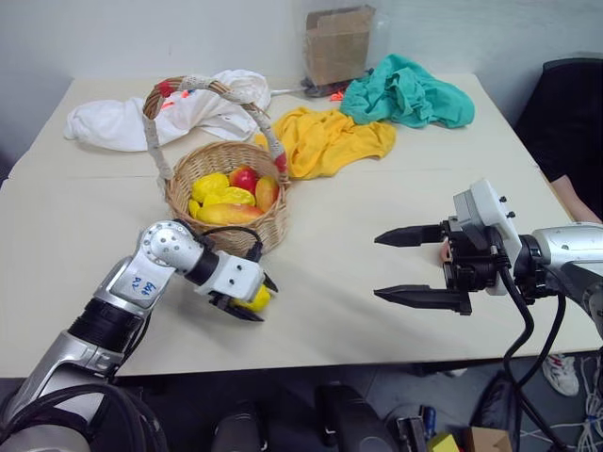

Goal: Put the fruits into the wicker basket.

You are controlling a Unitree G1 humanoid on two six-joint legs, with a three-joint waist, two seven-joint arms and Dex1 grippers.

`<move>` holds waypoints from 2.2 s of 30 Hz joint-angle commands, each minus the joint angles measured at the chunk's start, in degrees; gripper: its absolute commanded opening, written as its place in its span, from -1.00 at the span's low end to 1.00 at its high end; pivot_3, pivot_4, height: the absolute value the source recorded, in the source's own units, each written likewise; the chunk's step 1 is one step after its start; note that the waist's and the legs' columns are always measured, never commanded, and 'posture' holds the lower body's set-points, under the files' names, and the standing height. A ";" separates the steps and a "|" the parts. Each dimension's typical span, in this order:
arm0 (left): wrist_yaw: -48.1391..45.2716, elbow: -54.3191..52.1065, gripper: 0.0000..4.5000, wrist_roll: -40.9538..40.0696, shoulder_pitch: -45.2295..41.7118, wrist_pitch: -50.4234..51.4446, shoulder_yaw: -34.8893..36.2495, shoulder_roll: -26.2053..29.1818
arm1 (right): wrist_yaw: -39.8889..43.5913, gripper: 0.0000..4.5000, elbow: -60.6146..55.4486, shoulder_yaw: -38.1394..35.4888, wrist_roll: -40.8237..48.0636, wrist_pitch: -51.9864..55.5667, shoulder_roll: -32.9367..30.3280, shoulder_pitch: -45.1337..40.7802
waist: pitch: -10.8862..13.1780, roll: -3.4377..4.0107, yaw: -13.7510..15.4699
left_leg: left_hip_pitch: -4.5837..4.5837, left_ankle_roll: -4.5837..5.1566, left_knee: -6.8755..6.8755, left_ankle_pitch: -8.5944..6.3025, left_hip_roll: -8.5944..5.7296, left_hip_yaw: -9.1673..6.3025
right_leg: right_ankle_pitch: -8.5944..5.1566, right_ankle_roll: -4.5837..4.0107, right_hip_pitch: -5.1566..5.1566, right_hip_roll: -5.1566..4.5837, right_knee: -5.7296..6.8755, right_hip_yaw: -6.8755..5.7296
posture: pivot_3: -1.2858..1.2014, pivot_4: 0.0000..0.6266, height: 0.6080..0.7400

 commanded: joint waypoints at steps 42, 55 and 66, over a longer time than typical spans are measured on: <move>16.93 -26.51 0.99 -49.76 -1.08 51.91 36.46 9.94 | -22.90 1.00 12.00 -18.11 -14.25 2.73 0.01 12.14 | -0.03 -0.09 1.53 | 0.22 -0.16 -0.01 0.08 -0.16 -0.08 | -0.03 0.03 0.25 -0.06 -0.04 -0.01 | 0.03 -0.52 1.00; 16.96 -24.29 0.99 -45.95 -3.99 44.01 28.64 8.82 | -33.59 1.00 29.10 -7.91 -26.78 -5.67 15.02 5.94 | -0.03 -0.08 -0.16 | 0.29 -0.31 -0.16 0.15 -0.07 0.02 | -0.04 -0.01 0.17 0.10 0.00 0.08 | 0.03 -0.52 1.00; 20.56 -23.10 1.00 -45.93 -2.00 43.87 31.56 9.83 | -22.70 0.30 22.97 -9.25 -19.40 -8.41 17.70 5.92 | -0.02 -0.05 -0.19 | 0.27 -0.32 -0.17 0.15 -0.07 0.01 | -0.05 -0.01 0.16 0.10 0.02 0.07 | 0.03 -0.52 1.00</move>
